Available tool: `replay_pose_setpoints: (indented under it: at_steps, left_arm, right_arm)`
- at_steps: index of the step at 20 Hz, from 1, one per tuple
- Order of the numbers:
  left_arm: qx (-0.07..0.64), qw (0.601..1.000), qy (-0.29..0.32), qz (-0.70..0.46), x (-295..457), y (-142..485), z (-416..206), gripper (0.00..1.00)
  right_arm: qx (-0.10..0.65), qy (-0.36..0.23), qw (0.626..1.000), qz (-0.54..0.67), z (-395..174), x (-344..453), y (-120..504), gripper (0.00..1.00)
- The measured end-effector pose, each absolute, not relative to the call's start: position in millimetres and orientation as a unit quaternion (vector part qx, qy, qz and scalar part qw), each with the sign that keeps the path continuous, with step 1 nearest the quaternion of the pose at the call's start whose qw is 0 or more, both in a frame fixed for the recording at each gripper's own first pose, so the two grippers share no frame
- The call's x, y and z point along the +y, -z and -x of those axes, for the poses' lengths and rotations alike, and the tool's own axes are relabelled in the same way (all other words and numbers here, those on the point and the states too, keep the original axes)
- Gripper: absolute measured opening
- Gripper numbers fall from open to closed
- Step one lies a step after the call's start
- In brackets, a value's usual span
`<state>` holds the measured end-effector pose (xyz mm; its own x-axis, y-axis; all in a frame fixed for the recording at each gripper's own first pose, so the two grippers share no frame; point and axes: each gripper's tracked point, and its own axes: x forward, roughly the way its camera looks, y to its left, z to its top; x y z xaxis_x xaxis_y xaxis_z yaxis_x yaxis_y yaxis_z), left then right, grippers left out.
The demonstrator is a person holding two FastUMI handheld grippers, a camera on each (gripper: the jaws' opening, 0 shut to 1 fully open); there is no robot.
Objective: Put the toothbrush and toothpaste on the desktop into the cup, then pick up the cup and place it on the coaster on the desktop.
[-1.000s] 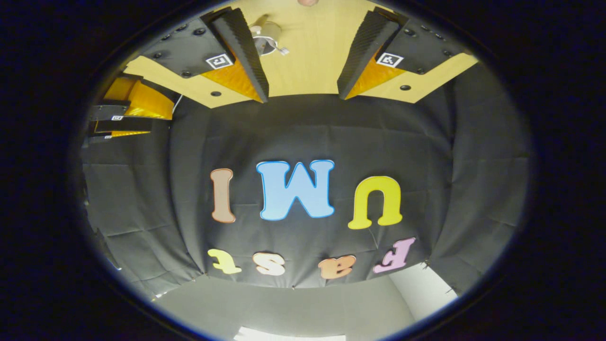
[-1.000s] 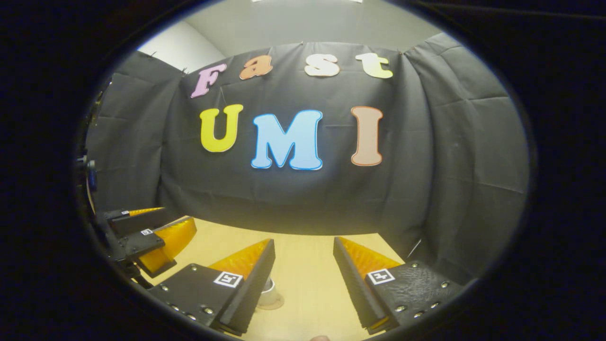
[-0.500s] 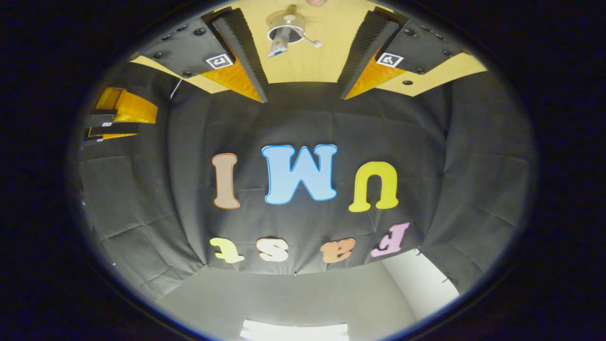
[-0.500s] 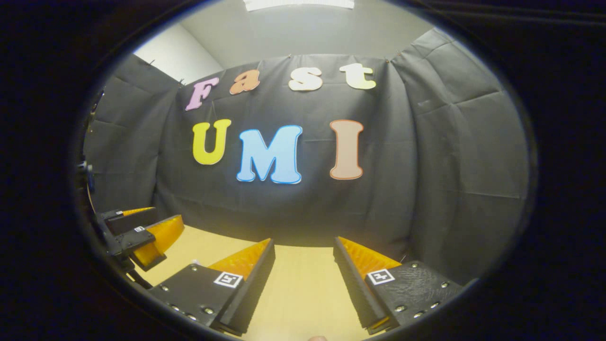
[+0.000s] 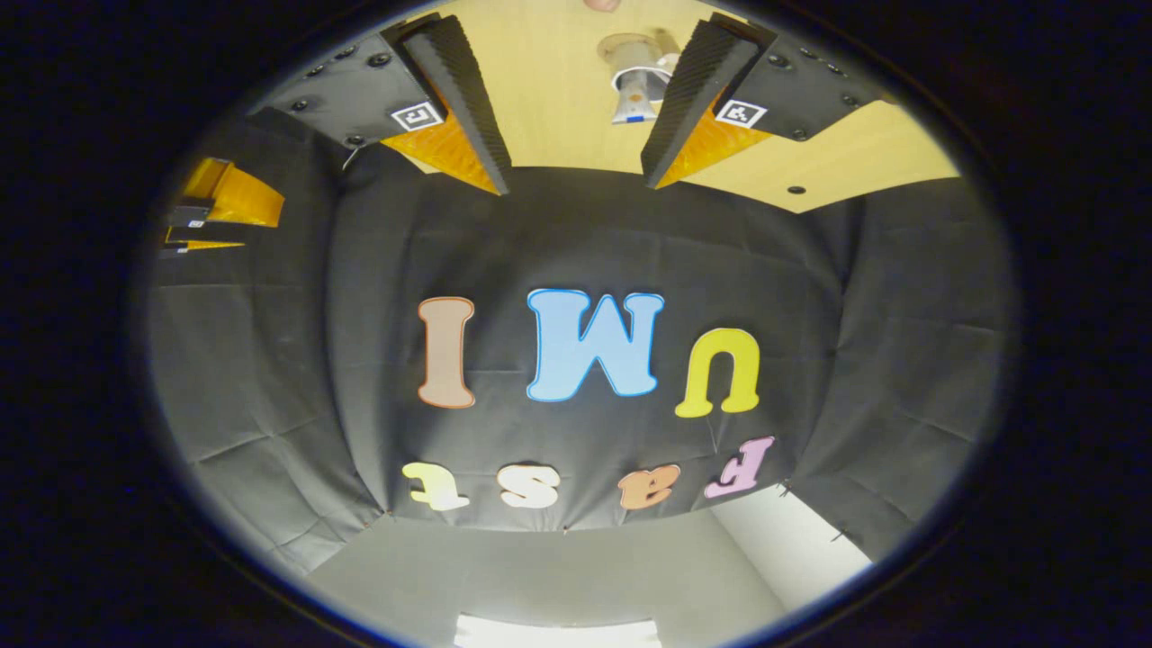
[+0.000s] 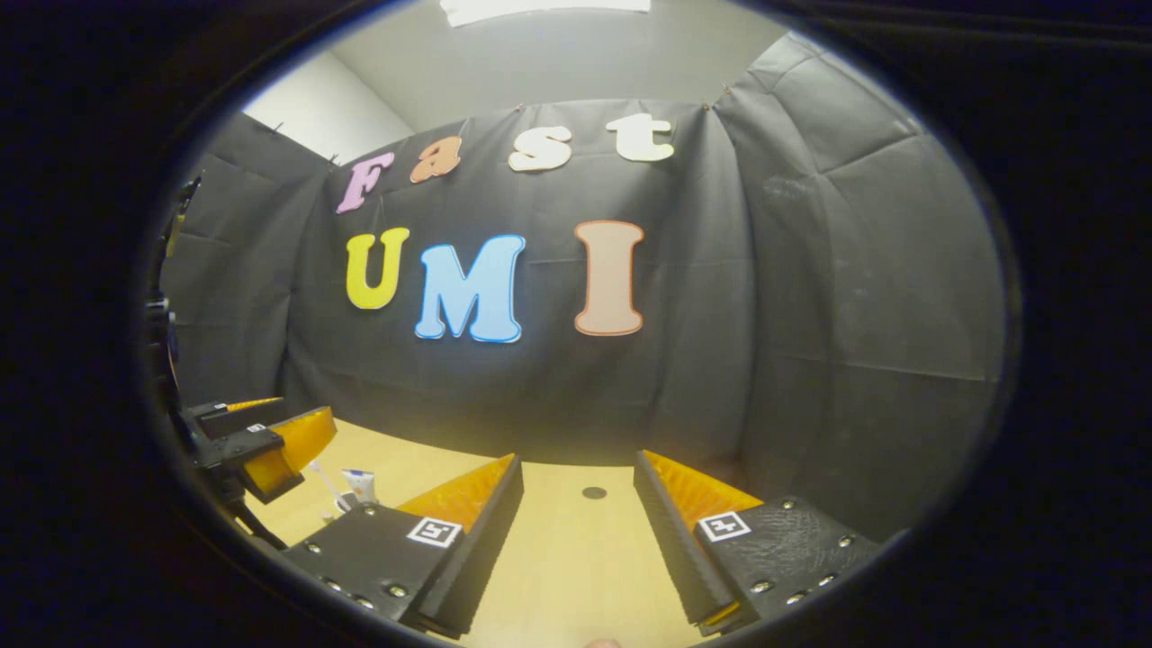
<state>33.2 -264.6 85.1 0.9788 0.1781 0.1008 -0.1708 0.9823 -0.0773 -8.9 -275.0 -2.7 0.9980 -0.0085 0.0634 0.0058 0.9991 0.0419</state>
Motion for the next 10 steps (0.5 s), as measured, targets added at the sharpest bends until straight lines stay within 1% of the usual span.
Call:
replay_pose_setpoints:
  at_steps: [1, 2, 9, 10]
  left_arm:
    - [-0.057, 0.994, -0.087, 0.033, -271, -86, -35, 0.91]
    - [-0.06, 0.994, -0.088, 0.03, -277, -88, -38, 0.91]
    - [-0.074, 0.993, -0.081, 0.039, -322, -81, -50, 0.91]
    - [-0.08, 0.993, -0.081, 0.042, -330, -79, -49, 0.94]
  right_arm:
    - [-0.036, 0.006, 0.999, -0.022, 8, -282, 3, 0.78]
    - [-0.036, 0.009, 0.999, -0.023, 9, -290, 4, 0.81]
    - [-0.041, 0.01, 0.999, -0.027, 5, -325, 12, 0.8]
    - [-0.041, 0.01, 0.999, -0.027, 4, -330, 15, 0.8]
